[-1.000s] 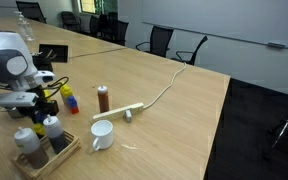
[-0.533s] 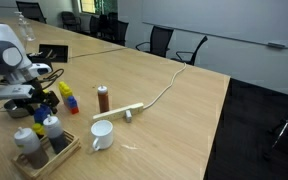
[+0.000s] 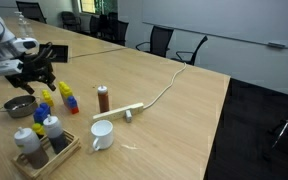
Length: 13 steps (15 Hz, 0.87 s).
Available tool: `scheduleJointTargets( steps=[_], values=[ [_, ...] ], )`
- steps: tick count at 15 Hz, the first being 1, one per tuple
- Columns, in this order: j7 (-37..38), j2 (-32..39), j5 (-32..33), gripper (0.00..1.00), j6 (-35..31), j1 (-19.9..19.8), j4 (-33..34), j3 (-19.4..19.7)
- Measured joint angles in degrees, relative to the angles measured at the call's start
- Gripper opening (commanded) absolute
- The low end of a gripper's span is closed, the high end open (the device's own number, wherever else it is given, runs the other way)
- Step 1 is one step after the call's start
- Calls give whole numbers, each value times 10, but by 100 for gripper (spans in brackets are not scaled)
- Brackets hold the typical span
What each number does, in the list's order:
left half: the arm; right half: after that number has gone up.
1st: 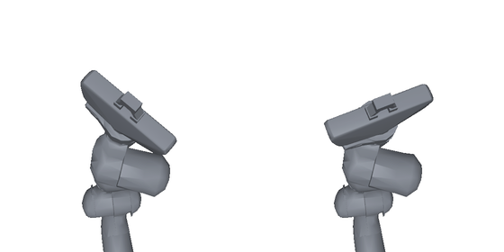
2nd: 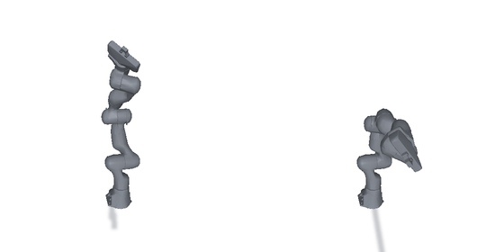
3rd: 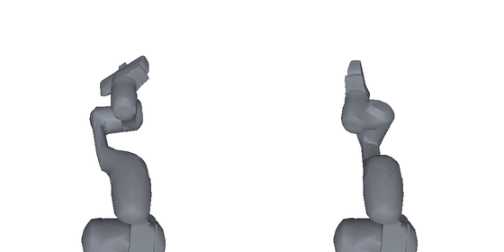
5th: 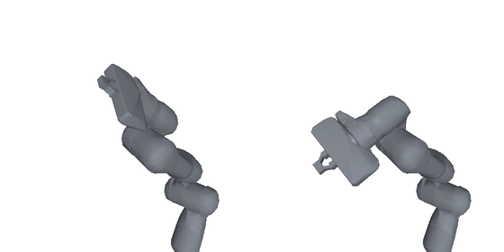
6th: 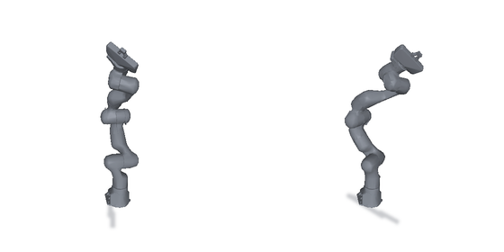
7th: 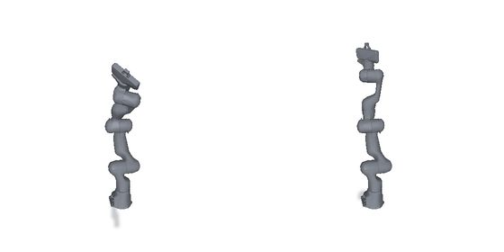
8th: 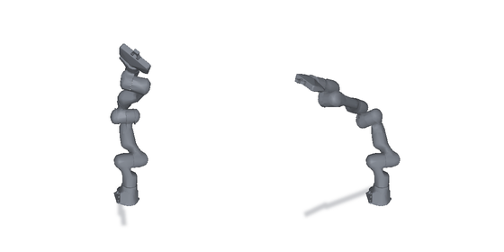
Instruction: Stick the blue Lego's on the solo yellow Lego
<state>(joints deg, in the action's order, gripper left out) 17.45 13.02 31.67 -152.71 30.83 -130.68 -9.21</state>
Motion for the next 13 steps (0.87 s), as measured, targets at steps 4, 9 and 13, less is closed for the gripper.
scheduleJointTargets(
  steps=[4, 9, 13],
  values=[
    [27, -43, 19, 100, 19, 2, -6, -24],
    [28, -49, 20, 100, 23, 1, -14, -26],
    [28, -49, 20, 100, 23, 1, -14, -26]
  ],
)
